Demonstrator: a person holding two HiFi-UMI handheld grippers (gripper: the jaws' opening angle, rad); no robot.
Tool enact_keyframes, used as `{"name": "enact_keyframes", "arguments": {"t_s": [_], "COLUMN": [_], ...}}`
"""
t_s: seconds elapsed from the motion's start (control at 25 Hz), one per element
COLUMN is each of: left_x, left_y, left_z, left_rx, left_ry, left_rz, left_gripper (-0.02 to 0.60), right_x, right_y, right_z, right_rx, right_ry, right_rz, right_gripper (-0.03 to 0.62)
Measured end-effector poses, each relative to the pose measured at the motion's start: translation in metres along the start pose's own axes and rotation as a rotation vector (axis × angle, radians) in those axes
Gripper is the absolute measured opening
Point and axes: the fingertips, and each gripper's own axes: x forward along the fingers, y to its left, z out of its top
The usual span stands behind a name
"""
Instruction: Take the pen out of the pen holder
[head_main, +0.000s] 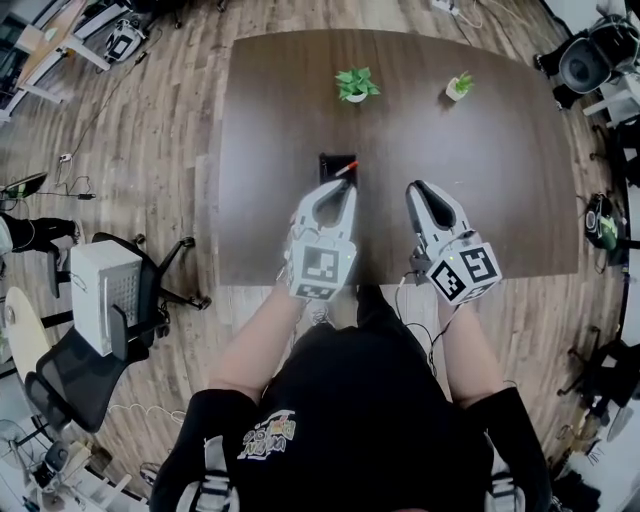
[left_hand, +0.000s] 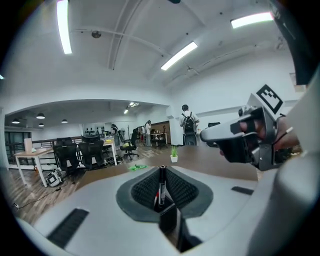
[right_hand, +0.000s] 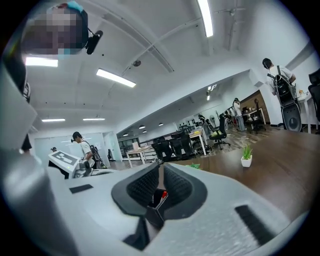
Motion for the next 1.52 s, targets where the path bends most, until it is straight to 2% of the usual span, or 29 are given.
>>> {"name": "enact_keyframes", "arguments": {"t_s": [0.08,0.44,0.92,1.2,1.52], "left_x": [-0.01,-0.084,-0.171,-0.196,-0.207], "left_y": [0.003,0.018,0.01,-0.022,-0.1], "left_z": [0.009,0.045,0.029,0.025,0.032], "left_rx": [-0.014,-0.036,-0.057,-0.09,-0.073], "left_ry": [-0.029,-0.138,-0.152,-0.15,-0.126], "left_rz": [0.006,0.016,-0.02,-0.022,0.025], "left_gripper": [0.037,0.037,0.035,0.034,0.034], "right_x": [-0.003,-0.025,-0.084,-0.119,-0.187], "right_y": [0.011,0.067,0.123,0.131,0.113], "right_z": [0.006,0.014,-0.012,-0.007,0.001], "right_rx": [-0.013,-0.063,-0.064,-0.092,-0.153], "right_ry": [-0.012,-0.056,-0.071,-0.067,-0.072], "right_rz": [0.019,0.029,-0.044,-0.037,0.034], "right_gripper": [0.008,0.005,0.005,0.005,0.005]}}
